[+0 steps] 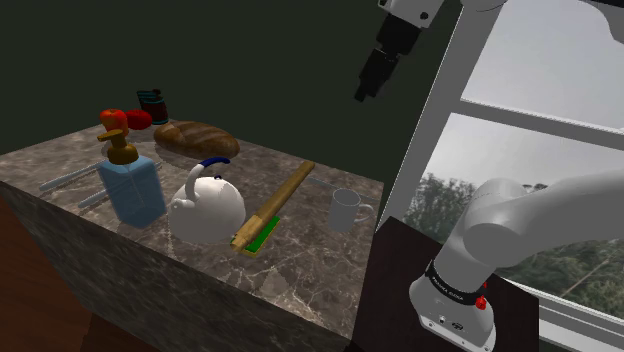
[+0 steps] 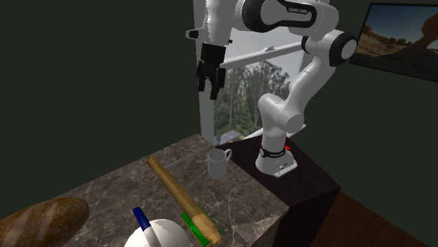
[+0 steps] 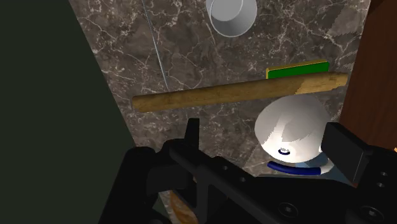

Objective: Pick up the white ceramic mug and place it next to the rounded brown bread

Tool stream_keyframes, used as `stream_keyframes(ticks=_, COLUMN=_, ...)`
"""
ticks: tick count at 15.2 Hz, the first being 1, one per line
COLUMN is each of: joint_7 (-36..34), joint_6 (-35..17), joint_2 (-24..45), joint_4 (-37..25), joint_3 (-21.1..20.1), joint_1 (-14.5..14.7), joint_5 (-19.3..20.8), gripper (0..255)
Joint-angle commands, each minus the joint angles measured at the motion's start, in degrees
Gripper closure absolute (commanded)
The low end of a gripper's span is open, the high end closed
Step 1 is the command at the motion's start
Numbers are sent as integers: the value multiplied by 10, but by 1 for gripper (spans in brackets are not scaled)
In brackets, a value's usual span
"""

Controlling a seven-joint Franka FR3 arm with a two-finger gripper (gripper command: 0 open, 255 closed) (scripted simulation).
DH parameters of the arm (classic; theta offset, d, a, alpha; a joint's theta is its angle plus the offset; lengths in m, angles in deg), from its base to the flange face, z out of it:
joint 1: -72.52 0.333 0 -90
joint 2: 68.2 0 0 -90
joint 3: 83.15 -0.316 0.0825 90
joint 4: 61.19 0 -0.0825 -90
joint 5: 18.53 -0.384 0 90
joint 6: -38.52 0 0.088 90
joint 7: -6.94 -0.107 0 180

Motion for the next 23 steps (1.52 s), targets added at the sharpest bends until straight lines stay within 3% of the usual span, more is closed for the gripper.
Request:
stream_keyframes(ticks=1, joint_7=0, joint_6=0, joint_2=0, joint_4=0, joint_3=0, joint_1=0, joint_5=0, gripper=0)
stream_keyframes(ticks=14, joint_7=-142, joint_6=-163, joint_2=-16, joint_4=226, joint_3=-118, joint_1=-11, joint_5=-22, gripper=0)
stream_keyframes(ticks=20, joint_7=-216, joint_6=-253, joint_2=26, joint_4=300, joint_3=-183, joint_1=-10, joint_5=-43, gripper=0)
stream_keyframes(ticks=23, joint_7=-220, joint_6=-278, joint_2=40, joint_4=313, joint_3=-189, joint_1=-10, joint_5=-46, gripper=0)
